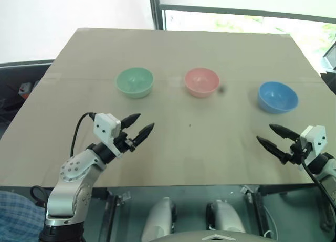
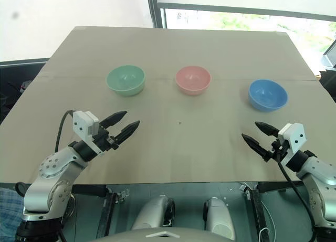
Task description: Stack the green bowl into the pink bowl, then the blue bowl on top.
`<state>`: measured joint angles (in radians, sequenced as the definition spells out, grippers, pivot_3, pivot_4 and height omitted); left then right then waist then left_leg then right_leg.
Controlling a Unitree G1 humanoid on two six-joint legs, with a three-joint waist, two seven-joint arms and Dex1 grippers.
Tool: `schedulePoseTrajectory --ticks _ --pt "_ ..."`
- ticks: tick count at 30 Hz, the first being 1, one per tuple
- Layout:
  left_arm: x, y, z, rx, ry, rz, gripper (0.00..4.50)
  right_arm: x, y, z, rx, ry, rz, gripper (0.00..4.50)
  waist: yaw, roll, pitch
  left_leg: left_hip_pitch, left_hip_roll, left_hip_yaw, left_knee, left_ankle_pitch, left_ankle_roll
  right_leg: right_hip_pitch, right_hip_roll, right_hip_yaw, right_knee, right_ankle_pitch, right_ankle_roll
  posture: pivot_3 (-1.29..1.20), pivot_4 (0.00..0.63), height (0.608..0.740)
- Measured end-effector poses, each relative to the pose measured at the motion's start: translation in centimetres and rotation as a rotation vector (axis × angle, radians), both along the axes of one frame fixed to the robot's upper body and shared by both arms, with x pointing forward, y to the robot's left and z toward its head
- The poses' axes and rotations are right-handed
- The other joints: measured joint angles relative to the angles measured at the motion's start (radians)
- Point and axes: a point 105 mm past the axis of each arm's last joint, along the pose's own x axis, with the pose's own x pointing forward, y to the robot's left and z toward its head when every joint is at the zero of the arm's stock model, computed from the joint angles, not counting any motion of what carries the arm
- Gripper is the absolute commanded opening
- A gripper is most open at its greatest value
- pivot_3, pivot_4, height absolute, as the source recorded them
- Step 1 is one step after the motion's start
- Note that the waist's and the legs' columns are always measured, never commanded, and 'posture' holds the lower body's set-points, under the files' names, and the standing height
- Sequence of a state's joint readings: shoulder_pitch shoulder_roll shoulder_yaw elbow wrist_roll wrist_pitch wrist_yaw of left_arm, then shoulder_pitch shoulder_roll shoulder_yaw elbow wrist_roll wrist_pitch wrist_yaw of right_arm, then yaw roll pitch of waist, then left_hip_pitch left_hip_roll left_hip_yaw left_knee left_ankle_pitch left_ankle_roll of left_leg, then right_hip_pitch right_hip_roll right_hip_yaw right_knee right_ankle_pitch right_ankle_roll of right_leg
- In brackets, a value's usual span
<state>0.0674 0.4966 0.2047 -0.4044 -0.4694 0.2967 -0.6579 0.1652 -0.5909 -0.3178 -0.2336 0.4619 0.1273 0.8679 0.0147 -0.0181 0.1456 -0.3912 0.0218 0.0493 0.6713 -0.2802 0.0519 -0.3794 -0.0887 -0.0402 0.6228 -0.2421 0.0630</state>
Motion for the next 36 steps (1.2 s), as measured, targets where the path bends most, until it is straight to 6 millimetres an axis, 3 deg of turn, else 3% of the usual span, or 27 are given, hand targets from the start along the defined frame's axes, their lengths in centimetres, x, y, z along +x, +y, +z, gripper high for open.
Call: schedulePoseTrajectory --ticks 25,29,33,36 --pt "-0.1 -0.6 0.1 -0.033 0.002 -0.020 3.15 0.7 1.3 -0.1 -0.017 -0.015 0.056 3.19 0.000 0.000 0.000 0.000 0.000 0.000 0.000 0.000 0.000 0.000 0.000 0.000 0.000 0.002 0.003 0.00 0.150 0.740" --pt "0.0 -0.5 0.1 -0.049 0.013 -0.006 3.15 2.0 2.4 0.5 -0.074 -0.024 0.083 3.19 -0.004 0.001 0.000 0.001 0.000 0.001 0.000 0.000 0.000 0.000 0.001 0.001 0.001 0.002 0.003 0.00 0.150 0.740" --pt "0.3 -0.1 0.1 -0.074 0.039 0.019 3.15 5.2 4.6 3.9 -0.188 -0.115 0.117 3.19 -0.002 0.000 0.000 0.001 0.000 0.000 0.000 0.000 -0.001 0.000 0.001 0.000 0.001 0.002 0.003 0.00 0.150 0.740" --pt "0.4 0.1 0.3 -0.076 0.036 0.033 3.15 7.5 6.8 5.3 -0.220 -0.147 0.141 3.19 -0.002 0.000 0.001 0.000 0.000 0.001 0.001 0.000 -0.001 -0.001 0.001 0.000 0.001 0.002 0.003 0.00 0.150 0.740"
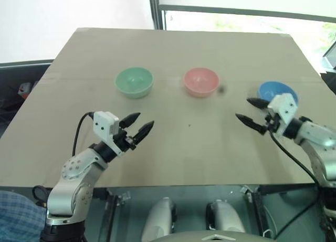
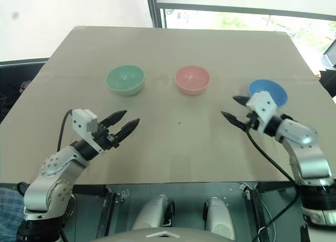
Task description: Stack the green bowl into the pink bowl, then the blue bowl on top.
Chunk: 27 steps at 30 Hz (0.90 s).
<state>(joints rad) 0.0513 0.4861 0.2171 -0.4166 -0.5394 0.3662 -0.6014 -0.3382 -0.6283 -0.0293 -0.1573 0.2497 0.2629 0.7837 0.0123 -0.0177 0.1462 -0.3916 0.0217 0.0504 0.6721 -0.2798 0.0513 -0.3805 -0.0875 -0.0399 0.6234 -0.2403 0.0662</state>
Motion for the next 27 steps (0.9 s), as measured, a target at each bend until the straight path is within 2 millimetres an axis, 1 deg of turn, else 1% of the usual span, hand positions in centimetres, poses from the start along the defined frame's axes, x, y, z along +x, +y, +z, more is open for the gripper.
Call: schedulePoseTrajectory --ticks 2,4,6,8,12,16,19,21,24,27 --pt "0.2 -0.1 0.5 -0.008 -0.015 0.000 3.15 1.4 1.5 1.1 -0.006 -0.026 0.014 3.19 0.000 0.000 0.000 -0.001 0.000 0.000 0.000 0.000 0.000 0.000 0.000 0.000 0.000 0.000 0.000 0.00 0.150 0.740" --pt "0.4 -0.1 0.7 -0.025 -0.025 0.013 3.15 2.8 2.8 1.9 -0.022 -0.038 0.022 3.19 0.002 0.000 0.000 -0.001 0.000 -0.001 0.000 0.000 0.000 -0.001 0.000 -0.001 0.000 0.000 0.000 0.00 0.150 0.740" --pt "0.5 0.0 0.9 -0.036 -0.031 0.030 3.15 4.0 3.9 1.7 -0.054 -0.028 0.030 3.19 0.003 0.000 0.000 -0.002 0.000 -0.001 0.000 0.000 0.000 -0.001 0.000 -0.002 0.000 0.000 0.000 0.00 0.150 0.740" --pt "0.7 0.1 1.0 -0.037 -0.036 0.044 3.15 4.9 4.9 0.9 -0.078 0.001 0.041 3.19 0.002 0.000 0.000 -0.004 -0.001 -0.001 0.000 0.000 0.000 -0.001 0.000 -0.002 0.000 0.000 0.000 0.00 0.150 0.740" --pt "0.6 0.4 0.9 -0.037 -0.032 0.064 3.15 5.9 6.9 -0.3 -0.125 0.043 0.084 3.19 -0.004 0.000 0.000 -0.005 -0.001 -0.001 -0.001 0.000 0.000 -0.003 0.000 -0.002 0.001 0.000 0.000 0.00 0.150 0.740" --pt "0.1 0.9 0.1 -0.037 -0.004 0.097 3.15 6.9 8.5 -0.5 -0.171 0.045 0.124 3.19 -0.009 0.001 0.001 -0.005 0.000 -0.001 0.000 0.000 0.000 -0.003 0.001 -0.003 0.001 0.000 0.000 0.00 0.150 0.740" --pt "-0.2 1.1 0.6 -0.033 -0.025 0.115 3.15 7.8 9.5 -0.5 -0.182 0.041 0.136 3.19 -0.012 0.001 0.001 -0.005 0.000 -0.001 0.000 0.000 -0.001 -0.003 0.000 -0.002 0.001 0.000 0.000 0.00 0.150 0.740" --pt "-0.3 1.3 0.8 -0.033 -0.032 0.129 3.15 8.3 10.1 -0.4 -0.193 0.038 0.144 3.19 -0.015 0.001 0.001 -0.005 0.000 -0.001 0.000 0.000 -0.001 -0.003 0.001 -0.002 0.001 0.000 0.000 0.00 0.150 0.740" --pt "-0.5 1.3 0.8 -0.031 -0.035 0.133 3.15 8.6 10.5 -0.6 -0.210 0.033 0.151 3.19 -0.023 0.001 0.001 -0.005 0.000 -0.001 -0.001 0.001 -0.001 -0.003 0.001 -0.003 0.002 0.000 0.000 0.00 0.150 0.740" --pt "-0.6 1.4 0.8 -0.030 -0.035 0.141 3.15 8.9 11.2 -1.5 -0.234 0.045 0.167 3.19 -0.028 0.001 0.001 -0.005 0.000 -0.001 -0.001 0.001 -0.001 -0.003 0.001 -0.003 0.001 0.000 0.001 0.00 0.150 0.740"
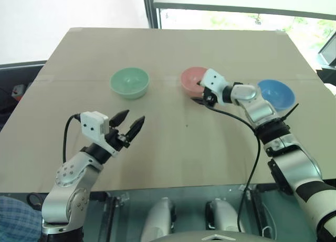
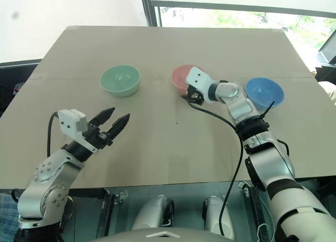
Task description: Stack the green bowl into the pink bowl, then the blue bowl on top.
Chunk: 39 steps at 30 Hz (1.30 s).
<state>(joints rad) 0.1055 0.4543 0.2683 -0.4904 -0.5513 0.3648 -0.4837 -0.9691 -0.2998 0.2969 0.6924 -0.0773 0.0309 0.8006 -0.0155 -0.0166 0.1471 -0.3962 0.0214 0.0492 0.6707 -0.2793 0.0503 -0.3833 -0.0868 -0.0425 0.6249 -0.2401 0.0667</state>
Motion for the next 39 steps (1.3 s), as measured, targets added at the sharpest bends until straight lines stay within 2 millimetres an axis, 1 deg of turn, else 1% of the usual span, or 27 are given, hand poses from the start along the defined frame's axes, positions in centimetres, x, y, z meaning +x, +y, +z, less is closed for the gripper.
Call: schedulePoseTrajectory --ticks 2,3,8,11,12,13,14,15,17,23,27,29,30,33,35,37,39 --pt "-0.1 0.0 -0.1 0.001 0.002 0.002 3.15 0.1 0.2 -0.4 -0.003 0.013 0.001 3.19 -0.001 0.000 0.000 0.000 0.000 0.000 0.000 0.000 0.000 0.000 0.000 0.000 0.000 0.000 0.000 0.00 0.150 0.740" --pt "-0.2 0.1 -0.2 0.001 0.008 0.006 3.15 0.4 0.3 -0.7 -0.029 0.019 -0.005 3.19 -0.001 0.000 0.000 0.000 0.000 0.000 0.000 0.000 0.000 0.000 0.000 0.000 0.000 0.000 0.000 0.00 0.150 0.740" --pt "-0.4 0.3 -0.3 0.003 0.010 0.011 3.15 1.2 0.5 -1.4 -0.116 0.009 -0.030 3.19 -0.001 0.000 0.000 0.000 0.000 0.000 0.000 0.000 -0.001 -0.001 0.000 0.000 0.000 0.000 0.000 0.00 0.150 0.740" --pt "-0.4 0.3 -0.4 0.003 0.010 0.012 3.15 1.6 0.8 -1.5 -0.133 0.016 -0.045 2.45 -0.002 0.001 0.000 0.000 0.000 0.000 0.000 0.000 -0.001 -0.001 0.000 0.000 0.000 0.000 0.000 0.00 0.150 0.740" --pt "-0.4 0.3 -0.4 0.004 0.009 0.012 3.15 1.7 0.9 -1.3 -0.136 0.009 -0.050 2.07 -0.003 0.001 0.000 0.000 0.000 0.000 -0.001 0.000 -0.001 -0.001 0.000 0.000 0.000 0.000 0.000 0.00 0.150 0.740" --pt "-0.4 0.3 -0.4 0.003 0.006 0.011 3.15 1.9 1.0 -1.1 -0.142 -0.001 -0.053 1.56 -0.003 0.001 0.000 0.000 0.000 0.000 -0.001 0.001 -0.001 -0.002 0.000 0.000 0.000 0.000 0.000 0.00 0.150 0.740" --pt "-0.4 0.3 -0.3 0.002 0.003 0.012 3.15 1.9 1.1 -0.9 -0.144 -0.009 -0.053 1.37 -0.002 0.001 0.000 0.000 0.000 0.000 -0.001 0.001 -0.001 -0.002 0.000 0.000 0.000 0.000 0.000 0.00 0.150 0.740" --pt "-0.4 0.3 -0.3 0.005 -0.001 0.013 3.15 2.0 1.2 -0.7 -0.148 -0.019 -0.051 0.70 -0.002 0.001 0.000 0.000 0.000 0.000 -0.001 0.001 -0.001 -0.002 0.000 0.000 0.000 0.000 0.000 0.00 0.150 0.740" --pt "-0.4 0.3 -0.2 0.009 -0.007 0.014 3.15 2.0 1.2 -0.7 -0.155 -0.025 -0.048 0.11 -0.002 0.001 0.000 0.000 0.000 0.000 -0.001 0.000 -0.001 -0.001 0.000 0.000 0.000 0.000 0.000 0.00 0.150 0.740" --pt "-0.4 0.0 -0.3 0.014 -0.007 0.000 3.15 1.8 1.4 -0.7 -0.158 -0.030 -0.028 0.11 -0.003 0.001 0.001 -0.001 0.000 0.000 -0.001 0.001 -0.001 -0.002 0.000 0.000 0.000 0.000 0.000 0.00 0.150 0.740" --pt "-0.3 -0.4 -0.1 0.012 -0.014 -0.015 3.15 0.8 0.8 -0.6 -0.173 -0.054 0.032 0.11 0.001 0.001 0.001 -0.001 0.000 0.000 -0.001 0.001 -0.001 -0.002 0.000 0.000 0.000 0.000 0.000 0.00 0.150 0.740" --pt "-0.2 -0.7 -0.1 0.012 -0.014 -0.029 3.15 -0.3 0.2 -0.6 -0.188 -0.058 0.074 0.11 0.003 0.001 0.001 -0.002 0.000 -0.001 -0.001 0.001 -0.001 -0.002 0.000 0.000 0.000 0.000 0.000 0.00 0.150 0.740" --pt "-0.2 -0.9 -0.1 0.012 -0.016 -0.042 3.15 -1.2 0.0 -0.6 -0.195 -0.052 0.103 0.11 0.004 0.001 0.001 -0.002 0.000 -0.001 -0.002 0.001 -0.001 -0.002 0.000 -0.001 -0.001 0.000 0.000 0.00 0.150 0.740" --pt "0.1 -1.5 0.2 0.019 -0.028 -0.082 3.15 -3.2 -0.3 -0.7 -0.212 -0.006 0.156 0.11 0.001 0.001 0.001 -0.002 0.001 0.000 -0.001 0.001 -0.001 -0.002 0.000 0.000 0.000 0.000 0.000 0.00 0.150 0.740" --pt "0.6 -1.7 0.6 0.039 -0.038 -0.119 3.15 -5.4 -0.8 -0.9 -0.240 0.031 0.207 0.11 0.006 0.001 0.001 -0.001 0.001 -0.001 -0.001 0.001 -0.002 -0.002 0.000 -0.001 0.000 0.000 0.000 0.00 0.150 0.740" --pt "1.5 -1.4 0.8 0.051 -0.046 -0.132 3.15 -8.4 -0.7 -1.6 -0.260 0.091 0.275 0.11 0.007 0.001 0.000 -0.001 0.000 -0.001 0.000 0.001 -0.002 -0.002 0.000 -0.001 0.000 0.000 0.000 0.00 0.150 0.740" --pt "1.7 -1.3 0.9 0.051 -0.048 -0.135 3.15 -9.1 -0.5 -1.9 -0.258 0.113 0.292 0.11 0.005 0.000 0.000 -0.001 0.000 -0.001 0.000 0.001 -0.001 -0.002 0.000 -0.001 0.000 0.000 0.000 0.00 0.150 0.740"
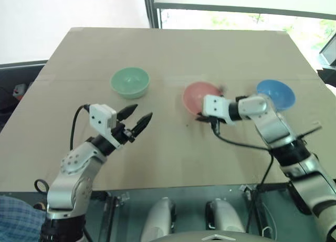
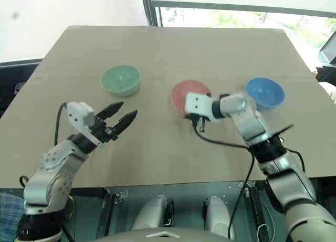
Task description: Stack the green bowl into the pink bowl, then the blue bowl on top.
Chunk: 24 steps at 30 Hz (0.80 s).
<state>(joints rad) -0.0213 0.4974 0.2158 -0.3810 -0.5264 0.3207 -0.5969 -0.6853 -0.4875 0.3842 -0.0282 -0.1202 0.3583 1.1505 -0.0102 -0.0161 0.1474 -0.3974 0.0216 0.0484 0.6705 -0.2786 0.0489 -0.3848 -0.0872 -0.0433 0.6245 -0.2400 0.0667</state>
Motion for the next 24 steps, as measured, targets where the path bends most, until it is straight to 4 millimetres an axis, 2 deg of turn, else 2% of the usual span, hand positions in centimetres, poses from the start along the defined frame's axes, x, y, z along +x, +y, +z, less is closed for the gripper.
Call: schedulePoseTrajectory --ticks 1,2,7,12,17,19,20,24 --pt "0.1 -0.1 0.0 -0.001 0.000 -0.005 3.15 -0.4 0.0 -0.1 0.000 0.012 0.002 0.11 0.000 0.000 0.000 0.000 0.000 0.000 0.000 0.000 0.000 0.000 0.000 0.000 0.000 0.000 0.000 0.00 0.150 0.740" --pt "0.4 -0.3 -0.1 0.001 0.005 -0.029 3.15 -2.1 -0.3 -0.5 -0.019 0.049 0.013 0.11 0.000 0.000 0.000 0.000 0.000 0.000 0.000 0.000 0.000 0.000 0.000 0.000 0.000 0.000 0.000 0.00 0.150 0.740" --pt "0.9 -0.5 -0.6 0.012 0.013 -0.058 3.15 -4.6 0.3 -0.3 -0.019 0.101 0.042 0.11 -0.001 0.000 0.000 0.000 0.000 0.000 0.000 0.000 0.000 0.000 0.000 0.000 -0.001 0.000 0.000 0.00 0.150 0.740" --pt "0.9 -0.9 -0.7 0.019 0.014 -0.082 3.15 -4.9 0.6 -0.2 -0.009 0.114 0.032 1.84 0.003 -0.001 0.000 0.000 0.000 0.000 0.001 0.000 0.000 0.000 0.000 0.000 -0.001 0.000 0.000 0.00 0.150 0.740" --pt "1.3 -1.3 -0.3 0.011 -0.001 -0.088 3.15 -5.0 0.7 -0.3 0.002 0.130 0.021 4.06 0.005 -0.001 0.000 0.000 0.000 0.000 0.001 0.000 0.000 0.000 0.000 0.000 -0.001 0.000 0.000 0.00 0.150 0.740" --pt "1.6 -1.5 0.0 0.006 -0.011 -0.090 3.15 -5.0 0.6 -0.3 0.011 0.152 0.017 4.34 0.005 -0.001 0.000 0.000 0.000 0.000 0.001 0.000 0.000 0.000 0.000 0.000 -0.001 0.000 0.000 0.00 0.150 0.740" --pt "1.8 -1.5 0.0 0.003 -0.012 -0.086 3.15 -5.0 0.5 0.0 0.023 0.162 0.011 4.34 0.005 -0.001 0.000 0.000 0.000 0.000 0.001 0.000 0.000 0.000 0.000 0.000 -0.001 0.000 0.000 0.00 0.150 0.740" --pt "2.8 -1.4 1.1 0.012 -0.041 -0.049 3.15 -3.6 -0.8 3.3 0.166 0.187 -0.093 4.34 0.010 -0.002 0.000 0.000 0.000 -0.001 0.001 0.000 0.000 0.000 0.000 0.000 -0.001 0.000 0.000 0.00 0.150 0.740"
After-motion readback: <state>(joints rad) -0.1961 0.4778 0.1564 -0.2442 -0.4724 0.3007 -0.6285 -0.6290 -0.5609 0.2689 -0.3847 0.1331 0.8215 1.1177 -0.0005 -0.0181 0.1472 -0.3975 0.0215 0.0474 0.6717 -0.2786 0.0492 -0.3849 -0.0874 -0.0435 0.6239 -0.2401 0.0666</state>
